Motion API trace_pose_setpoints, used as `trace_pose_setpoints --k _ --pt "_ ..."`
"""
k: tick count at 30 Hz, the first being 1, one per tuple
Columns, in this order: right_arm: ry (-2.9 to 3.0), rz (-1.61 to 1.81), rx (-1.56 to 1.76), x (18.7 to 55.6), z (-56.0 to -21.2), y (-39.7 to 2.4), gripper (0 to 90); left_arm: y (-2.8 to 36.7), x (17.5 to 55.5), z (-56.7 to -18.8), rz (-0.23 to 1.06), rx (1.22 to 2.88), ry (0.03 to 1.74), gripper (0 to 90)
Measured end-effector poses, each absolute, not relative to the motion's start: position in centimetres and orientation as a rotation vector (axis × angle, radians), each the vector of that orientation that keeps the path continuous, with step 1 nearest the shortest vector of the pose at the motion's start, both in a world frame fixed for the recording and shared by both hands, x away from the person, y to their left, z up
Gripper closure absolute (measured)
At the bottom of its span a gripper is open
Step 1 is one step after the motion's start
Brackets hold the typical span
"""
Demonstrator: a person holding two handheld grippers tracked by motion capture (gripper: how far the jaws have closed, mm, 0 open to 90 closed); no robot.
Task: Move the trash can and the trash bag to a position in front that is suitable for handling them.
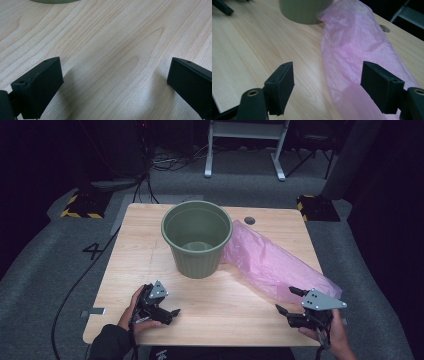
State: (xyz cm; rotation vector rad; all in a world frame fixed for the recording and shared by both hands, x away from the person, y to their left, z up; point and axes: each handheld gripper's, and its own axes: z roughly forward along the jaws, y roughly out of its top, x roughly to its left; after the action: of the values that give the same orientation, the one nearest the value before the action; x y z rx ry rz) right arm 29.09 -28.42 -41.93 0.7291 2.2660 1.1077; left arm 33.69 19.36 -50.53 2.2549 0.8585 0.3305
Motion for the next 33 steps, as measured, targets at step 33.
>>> trace_pose_setpoints --k 33 --pt "2.343 1.078 1.058 34.5 -50.1 -34.5 50.5 19.2 33.8 -50.5 0.333 2.253 0.862 0.0"
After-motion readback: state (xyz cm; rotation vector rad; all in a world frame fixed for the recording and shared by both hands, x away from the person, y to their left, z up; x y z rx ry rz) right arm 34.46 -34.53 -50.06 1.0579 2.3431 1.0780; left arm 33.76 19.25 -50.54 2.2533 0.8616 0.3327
